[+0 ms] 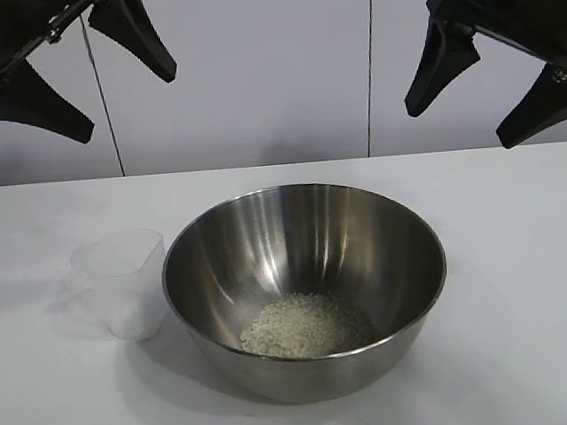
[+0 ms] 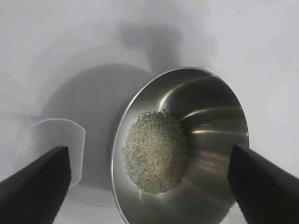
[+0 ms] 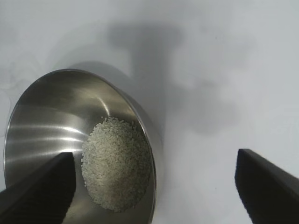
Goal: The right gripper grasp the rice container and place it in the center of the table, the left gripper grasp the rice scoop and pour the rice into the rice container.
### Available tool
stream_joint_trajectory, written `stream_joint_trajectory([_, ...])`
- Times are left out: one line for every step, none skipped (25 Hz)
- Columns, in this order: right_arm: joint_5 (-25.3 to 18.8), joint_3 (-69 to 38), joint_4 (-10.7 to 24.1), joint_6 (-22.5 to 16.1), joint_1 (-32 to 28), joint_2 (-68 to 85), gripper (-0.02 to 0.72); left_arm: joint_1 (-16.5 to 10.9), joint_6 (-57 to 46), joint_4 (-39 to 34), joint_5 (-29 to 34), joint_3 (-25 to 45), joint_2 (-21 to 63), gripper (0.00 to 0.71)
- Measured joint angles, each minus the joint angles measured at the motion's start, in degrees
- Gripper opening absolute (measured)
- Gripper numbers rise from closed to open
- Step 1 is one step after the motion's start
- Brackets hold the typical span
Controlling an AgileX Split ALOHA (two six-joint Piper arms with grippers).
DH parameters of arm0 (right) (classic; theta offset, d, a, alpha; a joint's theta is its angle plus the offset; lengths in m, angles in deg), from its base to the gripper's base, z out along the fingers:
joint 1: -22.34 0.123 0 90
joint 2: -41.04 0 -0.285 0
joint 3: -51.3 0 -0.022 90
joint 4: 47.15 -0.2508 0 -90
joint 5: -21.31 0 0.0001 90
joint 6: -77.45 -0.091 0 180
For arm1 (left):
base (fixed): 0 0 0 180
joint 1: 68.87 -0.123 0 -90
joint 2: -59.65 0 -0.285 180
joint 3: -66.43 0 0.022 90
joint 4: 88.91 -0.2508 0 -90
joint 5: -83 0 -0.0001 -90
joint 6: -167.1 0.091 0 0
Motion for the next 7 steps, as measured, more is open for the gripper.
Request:
stream_joint_trajectory([0.07, 0.0, 0.0, 0.0, 0.0, 0.0, 0.638, 0.0, 0.0, -0.05, -0.05, 0.0, 0.0, 0.657])
stream_joint_trajectory([0.12, 0.0, 0.0, 0.0, 0.0, 0.0, 0.638, 0.0, -0.04, -0.05, -0.05, 0.0, 0.0, 0.657])
stream_joint_trajectory([0.17, 0.0, 0.0, 0.0, 0.0, 0.0, 0.638, 0.0, -0.04, -0.05, -0.05, 0.0, 0.0, 0.657])
stream_joint_trajectory([0.17, 0.0, 0.0, 0.0, 0.0, 0.0, 0.638, 0.0, -0.04, -0.05, -0.05, 0.0, 0.0, 0.657])
stream_joint_trajectory([0.17, 0.0, 0.0, 0.0, 0.0, 0.0, 0.638, 0.0, -0.04, -0.05, -0.05, 0.0, 0.0, 0.657])
stream_joint_trajectory([0.17, 0.0, 0.0, 0.0, 0.0, 0.0, 0.638, 0.0, -0.04, -0.05, -0.05, 0.0, 0.0, 0.657])
stream_joint_trajectory([0.17, 0.0, 0.0, 0.0, 0.0, 0.0, 0.638, 0.0, -0.04, -0.05, -0.05, 0.0, 0.0, 0.657])
